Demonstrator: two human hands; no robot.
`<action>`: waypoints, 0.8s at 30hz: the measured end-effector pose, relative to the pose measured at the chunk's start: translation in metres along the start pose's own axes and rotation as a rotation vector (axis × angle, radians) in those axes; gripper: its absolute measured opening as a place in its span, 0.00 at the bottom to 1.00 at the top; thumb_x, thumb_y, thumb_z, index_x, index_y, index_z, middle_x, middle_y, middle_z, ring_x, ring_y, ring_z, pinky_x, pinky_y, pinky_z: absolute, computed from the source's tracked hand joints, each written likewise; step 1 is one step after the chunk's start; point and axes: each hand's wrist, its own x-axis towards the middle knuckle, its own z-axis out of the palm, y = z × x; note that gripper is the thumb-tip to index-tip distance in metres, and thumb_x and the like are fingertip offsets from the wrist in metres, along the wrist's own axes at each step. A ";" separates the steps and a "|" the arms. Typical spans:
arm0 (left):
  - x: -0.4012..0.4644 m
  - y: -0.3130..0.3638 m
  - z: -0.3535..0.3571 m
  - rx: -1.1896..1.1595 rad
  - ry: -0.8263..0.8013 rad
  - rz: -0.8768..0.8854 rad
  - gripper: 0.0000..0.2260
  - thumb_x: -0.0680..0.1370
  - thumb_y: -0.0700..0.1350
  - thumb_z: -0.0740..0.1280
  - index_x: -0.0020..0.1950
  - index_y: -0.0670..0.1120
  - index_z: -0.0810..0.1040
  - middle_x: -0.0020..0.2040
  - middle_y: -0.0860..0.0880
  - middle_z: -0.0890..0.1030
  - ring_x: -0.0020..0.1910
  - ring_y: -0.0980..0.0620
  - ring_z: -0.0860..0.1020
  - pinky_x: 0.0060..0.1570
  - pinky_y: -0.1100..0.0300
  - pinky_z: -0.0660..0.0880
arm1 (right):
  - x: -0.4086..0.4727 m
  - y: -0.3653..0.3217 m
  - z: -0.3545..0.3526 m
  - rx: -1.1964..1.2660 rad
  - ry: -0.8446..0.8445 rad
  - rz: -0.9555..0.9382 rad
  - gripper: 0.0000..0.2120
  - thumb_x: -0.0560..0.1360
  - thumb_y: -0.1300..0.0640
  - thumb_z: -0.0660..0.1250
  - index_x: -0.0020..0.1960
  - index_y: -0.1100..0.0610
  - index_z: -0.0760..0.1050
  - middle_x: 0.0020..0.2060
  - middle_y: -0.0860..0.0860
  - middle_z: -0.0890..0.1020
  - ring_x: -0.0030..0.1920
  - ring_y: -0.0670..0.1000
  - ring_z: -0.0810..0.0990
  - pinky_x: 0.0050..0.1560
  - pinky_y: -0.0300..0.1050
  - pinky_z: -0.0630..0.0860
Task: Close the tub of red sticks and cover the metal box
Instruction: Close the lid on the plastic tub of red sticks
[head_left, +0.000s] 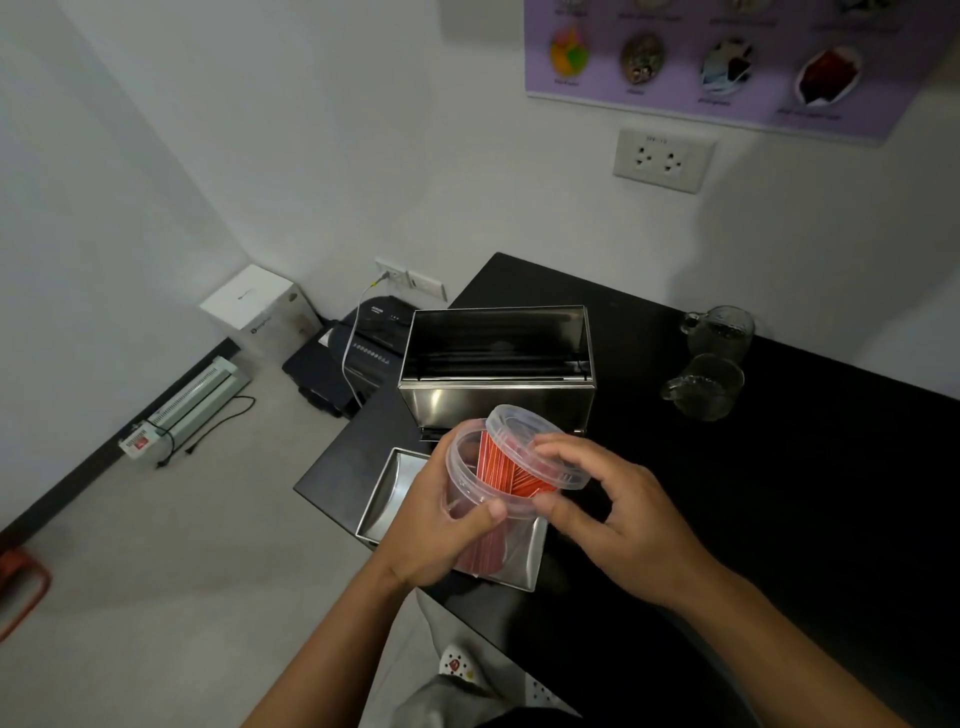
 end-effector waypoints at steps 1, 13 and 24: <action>0.001 0.001 0.000 0.001 0.002 -0.004 0.35 0.75 0.68 0.73 0.79 0.61 0.67 0.73 0.55 0.78 0.73 0.50 0.77 0.66 0.65 0.76 | 0.000 -0.001 0.000 -0.026 -0.009 -0.015 0.29 0.75 0.34 0.71 0.73 0.42 0.73 0.71 0.36 0.75 0.73 0.41 0.73 0.68 0.44 0.75; 0.009 0.022 0.000 -0.031 -0.022 -0.112 0.38 0.75 0.73 0.66 0.80 0.55 0.64 0.69 0.59 0.80 0.71 0.53 0.79 0.67 0.61 0.77 | 0.011 0.001 0.002 -0.039 0.051 -0.122 0.28 0.76 0.43 0.72 0.75 0.40 0.70 0.71 0.34 0.74 0.73 0.41 0.72 0.71 0.46 0.74; 0.009 0.026 -0.003 -0.090 0.011 -0.220 0.28 0.78 0.76 0.54 0.75 0.68 0.71 0.72 0.56 0.79 0.73 0.54 0.77 0.64 0.60 0.78 | 0.012 0.000 0.008 0.010 0.027 -0.160 0.24 0.80 0.50 0.69 0.74 0.40 0.72 0.73 0.33 0.74 0.75 0.41 0.72 0.74 0.41 0.69</action>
